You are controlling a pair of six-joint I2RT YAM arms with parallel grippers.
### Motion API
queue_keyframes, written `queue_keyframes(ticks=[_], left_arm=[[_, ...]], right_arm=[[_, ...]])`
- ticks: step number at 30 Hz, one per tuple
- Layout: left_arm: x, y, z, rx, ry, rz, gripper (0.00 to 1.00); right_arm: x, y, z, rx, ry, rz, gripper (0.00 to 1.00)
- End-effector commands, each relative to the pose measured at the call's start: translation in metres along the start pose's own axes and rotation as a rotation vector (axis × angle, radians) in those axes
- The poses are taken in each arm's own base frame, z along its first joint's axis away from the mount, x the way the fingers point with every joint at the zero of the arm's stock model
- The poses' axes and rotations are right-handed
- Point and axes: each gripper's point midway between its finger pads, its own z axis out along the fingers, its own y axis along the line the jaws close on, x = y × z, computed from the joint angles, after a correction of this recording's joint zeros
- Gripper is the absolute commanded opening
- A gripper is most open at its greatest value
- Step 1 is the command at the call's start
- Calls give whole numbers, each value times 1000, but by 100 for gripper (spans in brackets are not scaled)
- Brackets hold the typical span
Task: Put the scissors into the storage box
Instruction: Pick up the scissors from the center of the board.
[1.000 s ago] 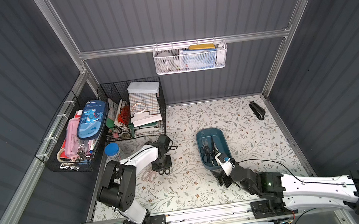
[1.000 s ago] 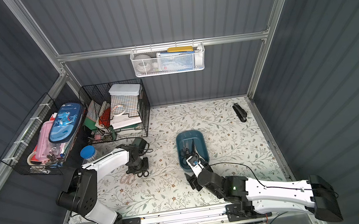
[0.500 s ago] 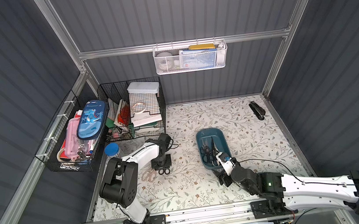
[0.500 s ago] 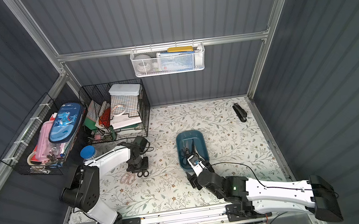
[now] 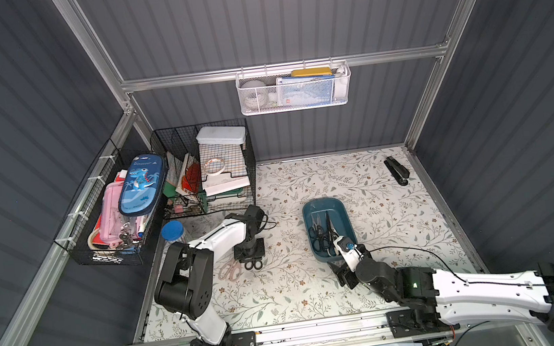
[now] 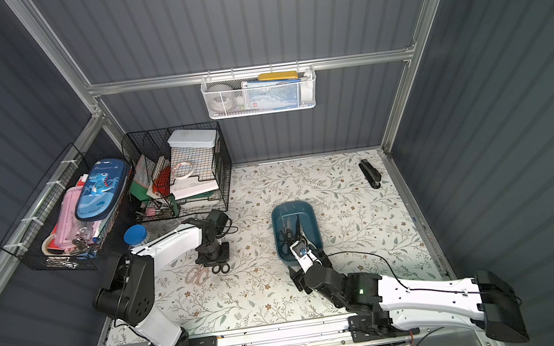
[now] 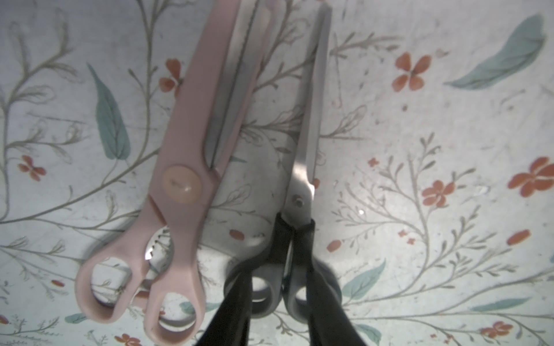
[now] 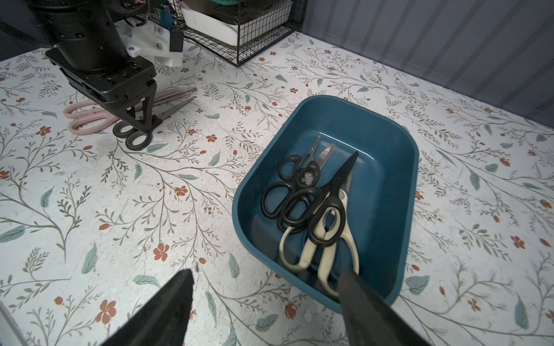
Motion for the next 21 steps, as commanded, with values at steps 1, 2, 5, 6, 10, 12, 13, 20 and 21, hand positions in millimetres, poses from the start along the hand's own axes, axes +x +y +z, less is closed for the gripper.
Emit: queue_keyframes(ticks=[1,2,5,6,10,12,13,20,21], left_arm=[[9,3,-13,4,30,4,38],[9,2,-14,14,34,3,38],[15,-5,-9,51,57,18,39],[20,-4,-5,50,77,23,39],[21,-5,7,48,87,27,39],[17,-4,11,42,74,30,39],[16,-4,13,38,76,30,39],[10,-1,31,-8,92,35,33],[10,0,33,-16,97,36,32]], right_arm=[[1,-1,3,16,4,-25,80],[0,-1,4,22,8,-25,80],[0,2,5,17,12,-31,80],[1,2,6,17,11,-33,80],[1,3,8,14,8,-26,80],[0,4,8,8,7,-26,80],[1,3,7,15,9,-22,80],[2,-2,5,34,8,-20,81],[2,-2,5,32,3,-18,81]])
